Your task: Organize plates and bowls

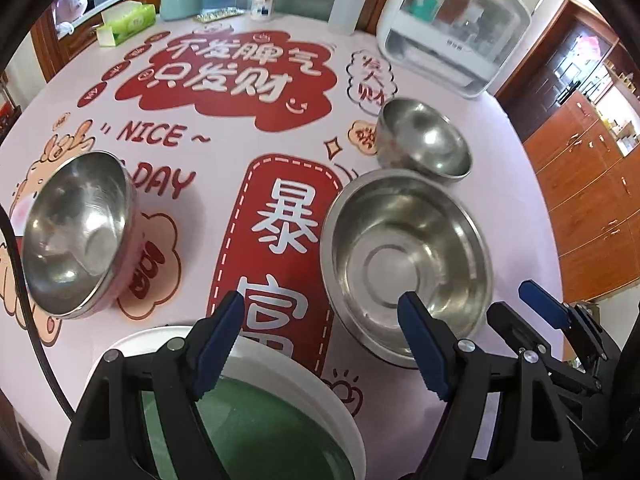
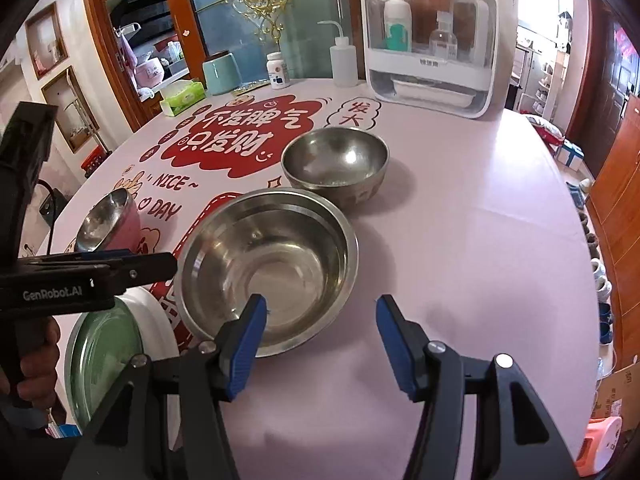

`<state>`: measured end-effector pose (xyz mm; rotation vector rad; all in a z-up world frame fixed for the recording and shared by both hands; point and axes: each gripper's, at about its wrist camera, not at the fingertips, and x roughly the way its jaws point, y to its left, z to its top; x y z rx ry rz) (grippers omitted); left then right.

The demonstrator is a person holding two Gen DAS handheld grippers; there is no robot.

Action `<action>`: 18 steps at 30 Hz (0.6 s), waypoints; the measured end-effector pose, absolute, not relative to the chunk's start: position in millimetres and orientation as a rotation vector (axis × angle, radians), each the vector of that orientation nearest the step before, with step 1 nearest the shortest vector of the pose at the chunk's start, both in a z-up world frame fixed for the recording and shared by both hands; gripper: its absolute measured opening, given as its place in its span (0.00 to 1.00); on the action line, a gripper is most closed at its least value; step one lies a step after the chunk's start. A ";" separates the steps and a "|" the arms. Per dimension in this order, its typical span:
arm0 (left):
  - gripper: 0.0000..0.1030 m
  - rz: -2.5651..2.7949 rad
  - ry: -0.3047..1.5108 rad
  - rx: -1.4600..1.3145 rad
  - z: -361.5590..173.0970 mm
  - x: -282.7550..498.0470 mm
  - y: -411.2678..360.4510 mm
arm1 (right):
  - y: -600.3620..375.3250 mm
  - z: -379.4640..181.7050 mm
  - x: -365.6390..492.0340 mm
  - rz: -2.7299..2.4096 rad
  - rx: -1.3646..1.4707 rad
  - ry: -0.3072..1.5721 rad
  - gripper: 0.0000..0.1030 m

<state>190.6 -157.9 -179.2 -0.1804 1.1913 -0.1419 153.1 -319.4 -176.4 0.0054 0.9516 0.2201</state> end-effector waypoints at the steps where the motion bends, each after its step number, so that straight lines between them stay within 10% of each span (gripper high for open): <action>1: 0.75 -0.142 1.198 -0.179 -181.7 192.3 -158.6 | -319.1 -178.6 154.6 0.222 0.008 0.957 0.56; 8: 0.74 -0.163 1.266 -0.169 -202.2 203.8 -167.9 | -321.1 -195.4 165.0 0.229 0.035 0.998 0.55; 18: 0.47 -0.164 1.304 -0.153 -217.8 215.1 -177.5 | -327.1 -205.3 169.3 0.247 0.065 1.012 0.44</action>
